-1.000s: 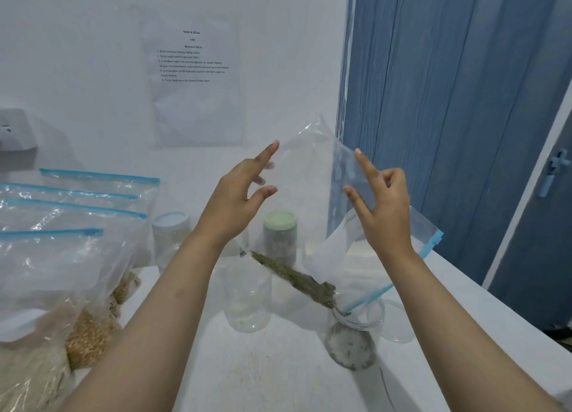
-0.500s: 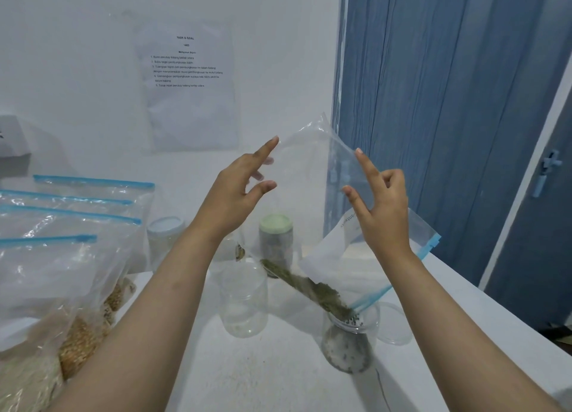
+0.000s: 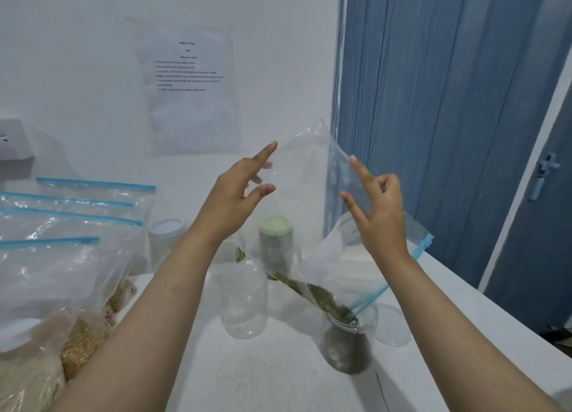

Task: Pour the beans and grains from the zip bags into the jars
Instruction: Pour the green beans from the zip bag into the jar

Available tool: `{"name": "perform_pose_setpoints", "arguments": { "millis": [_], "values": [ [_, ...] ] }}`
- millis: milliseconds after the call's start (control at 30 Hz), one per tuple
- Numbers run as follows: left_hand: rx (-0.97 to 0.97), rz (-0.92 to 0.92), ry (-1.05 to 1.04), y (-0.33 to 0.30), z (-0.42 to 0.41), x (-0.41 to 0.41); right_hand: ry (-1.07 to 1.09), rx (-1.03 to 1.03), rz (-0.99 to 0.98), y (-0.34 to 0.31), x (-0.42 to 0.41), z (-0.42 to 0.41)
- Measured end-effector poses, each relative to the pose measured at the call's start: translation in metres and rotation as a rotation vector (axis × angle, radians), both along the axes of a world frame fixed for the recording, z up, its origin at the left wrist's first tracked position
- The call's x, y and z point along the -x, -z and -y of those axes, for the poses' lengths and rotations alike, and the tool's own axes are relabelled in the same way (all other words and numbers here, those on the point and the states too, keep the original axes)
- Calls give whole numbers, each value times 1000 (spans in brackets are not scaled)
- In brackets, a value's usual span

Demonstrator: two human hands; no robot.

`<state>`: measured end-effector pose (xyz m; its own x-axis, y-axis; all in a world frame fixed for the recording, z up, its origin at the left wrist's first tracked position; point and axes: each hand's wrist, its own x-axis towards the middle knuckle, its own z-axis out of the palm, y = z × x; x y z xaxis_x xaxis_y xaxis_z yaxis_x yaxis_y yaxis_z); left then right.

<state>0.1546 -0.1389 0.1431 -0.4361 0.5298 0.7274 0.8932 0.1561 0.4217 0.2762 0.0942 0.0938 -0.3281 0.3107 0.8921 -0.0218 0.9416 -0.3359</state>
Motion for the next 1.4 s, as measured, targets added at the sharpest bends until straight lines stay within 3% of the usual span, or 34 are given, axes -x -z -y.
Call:
{"name": "perform_pose_setpoints", "arguments": {
  "millis": [933,1400],
  "values": [
    [-29,7,34,-5,-2,-8,-11,13,12,-3,-8,4],
    [-20,17,49,-8,-3,-5,-78,182,-10,-5,-11,0]
  ]
}}
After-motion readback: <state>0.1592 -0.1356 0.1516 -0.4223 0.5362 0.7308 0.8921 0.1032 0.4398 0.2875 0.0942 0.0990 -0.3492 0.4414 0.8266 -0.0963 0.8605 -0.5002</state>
